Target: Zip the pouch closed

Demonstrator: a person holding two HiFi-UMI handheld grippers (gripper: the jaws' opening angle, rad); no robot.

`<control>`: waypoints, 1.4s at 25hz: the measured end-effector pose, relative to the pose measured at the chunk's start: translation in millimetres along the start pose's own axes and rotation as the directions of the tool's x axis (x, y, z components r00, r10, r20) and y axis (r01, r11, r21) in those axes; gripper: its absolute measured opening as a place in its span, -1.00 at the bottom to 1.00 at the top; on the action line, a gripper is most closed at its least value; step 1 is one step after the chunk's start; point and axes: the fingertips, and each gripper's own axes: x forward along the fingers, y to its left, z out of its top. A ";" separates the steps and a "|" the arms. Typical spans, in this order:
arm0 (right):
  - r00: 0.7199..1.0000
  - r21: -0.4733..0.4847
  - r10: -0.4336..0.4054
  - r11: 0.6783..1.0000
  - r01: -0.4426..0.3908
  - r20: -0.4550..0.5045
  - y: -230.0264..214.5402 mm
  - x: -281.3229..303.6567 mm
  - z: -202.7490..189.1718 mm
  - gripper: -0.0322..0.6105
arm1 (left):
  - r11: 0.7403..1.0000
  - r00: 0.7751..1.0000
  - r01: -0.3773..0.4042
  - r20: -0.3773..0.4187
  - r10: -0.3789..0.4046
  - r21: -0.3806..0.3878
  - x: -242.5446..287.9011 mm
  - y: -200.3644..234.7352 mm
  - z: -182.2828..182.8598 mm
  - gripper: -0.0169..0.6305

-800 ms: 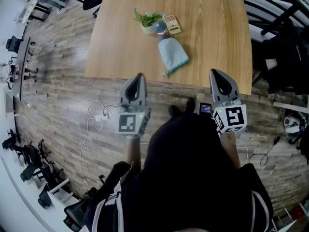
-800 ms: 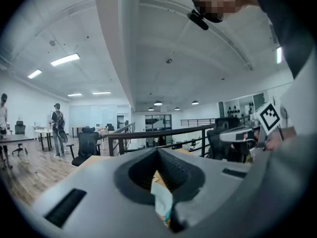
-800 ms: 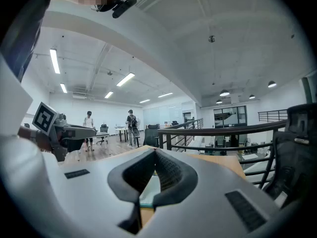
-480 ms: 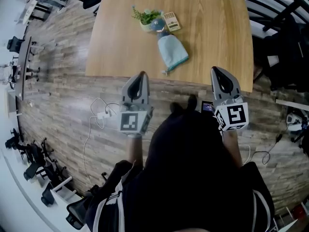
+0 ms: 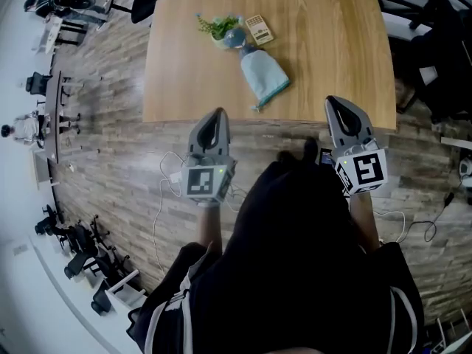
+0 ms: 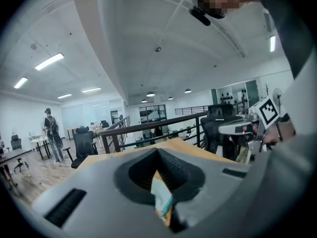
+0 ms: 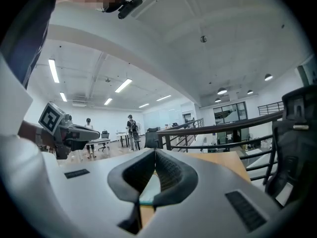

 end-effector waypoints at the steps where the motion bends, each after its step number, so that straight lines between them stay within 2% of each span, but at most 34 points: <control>1: 1.000 -0.003 -0.006 1.000 0.006 -0.005 -4.0 -1.4 -2.9 -0.86 | 1.000 1.000 0.001 -0.006 -0.001 0.007 1.9 -0.8 -0.6 -0.95; 4: 0.999 0.013 -0.028 1.000 0.029 -0.018 -13.3 -9.3 -10.0 -0.86 | 1.000 0.998 0.011 -0.056 -0.011 -0.008 6.5 -2.2 -19.6 -0.95; 7: 0.999 0.052 -0.044 0.998 0.045 -0.013 -21.7 -13.1 -7.5 -0.86 | 0.991 0.986 0.058 -0.151 -0.077 -0.122 15.7 -4.9 -54.3 -0.95; 9: 0.998 0.045 -0.057 0.997 0.058 -0.021 -25.0 -11.5 -6.7 -0.86 | 0.980 0.978 0.071 -0.179 -0.105 -0.185 21.9 -7.0 -68.8 -0.95; 12: 0.997 0.031 -0.067 0.997 0.068 -0.027 -24.6 -7.0 -5.7 -0.86 | 0.972 0.968 0.104 -0.204 -0.148 -0.210 33.9 -9.7 -89.9 -0.95; 14: 0.997 0.019 -0.074 0.997 0.074 -0.034 -20.9 -3.8 -4.8 -0.86 | 0.962 0.953 0.134 -0.237 -0.191 -0.237 47.4 -12.0 -116.3 -0.95; 17: 0.996 -0.015 -0.080 0.997 0.080 -0.029 -11.5 5.0 7.6 -0.86 | 0.950 0.901 0.162 -0.351 -0.253 -0.268 73.6 -12.3 -173.7 -0.95; 20: 0.996 -0.039 -0.081 0.996 0.080 -0.028 -0.2 15.5 17.4 -0.86 | 0.925 0.809 0.123 -0.503 -0.303 -0.360 96.5 -8.2 -234.1 -0.95; 23: 0.995 -0.067 -0.083 0.995 0.079 -0.061 13.0 25.7 17.8 -0.86 | 0.888 0.744 0.072 -0.569 -0.351 -0.453 115.0 -7.4 -268.2 -0.95; 25: 0.993 -0.063 -0.086 0.995 0.082 -0.075 23.5 33.1 16.6 -0.86 | 0.885 0.707 0.077 -0.601 -0.373 -0.460 123.1 -6.4 -283.8 -0.95; 28: 0.994 -0.078 -0.071 0.995 0.065 -0.086 41.8 45.7 17.1 -0.86 | 0.890 0.680 0.087 -0.626 -0.382 -0.448 129.6 1.0 -300.9 -0.95; 31: 0.991 -0.095 -0.078 0.993 0.067 -0.110 47.6 53.7 11.0 -0.86 | 0.861 0.652 0.077 -0.627 -0.425 -0.503 130.9 -3.5 -316.4 -0.95; 33: 0.987 -0.097 -0.082 0.993 0.069 -0.138 51.4 60.3 2.5 -0.86 | 0.851 0.652 0.088 -0.617 -0.442 -0.517 133.4 -4.5 -326.1 -0.95; 35: 0.984 -0.096 -0.072 0.994 0.057 -0.163 59.5 67.1 -4.3 -0.86 | 0.853 0.651 0.100 -0.615 -0.445 -0.512 132.7 -2.5 -331.7 -0.95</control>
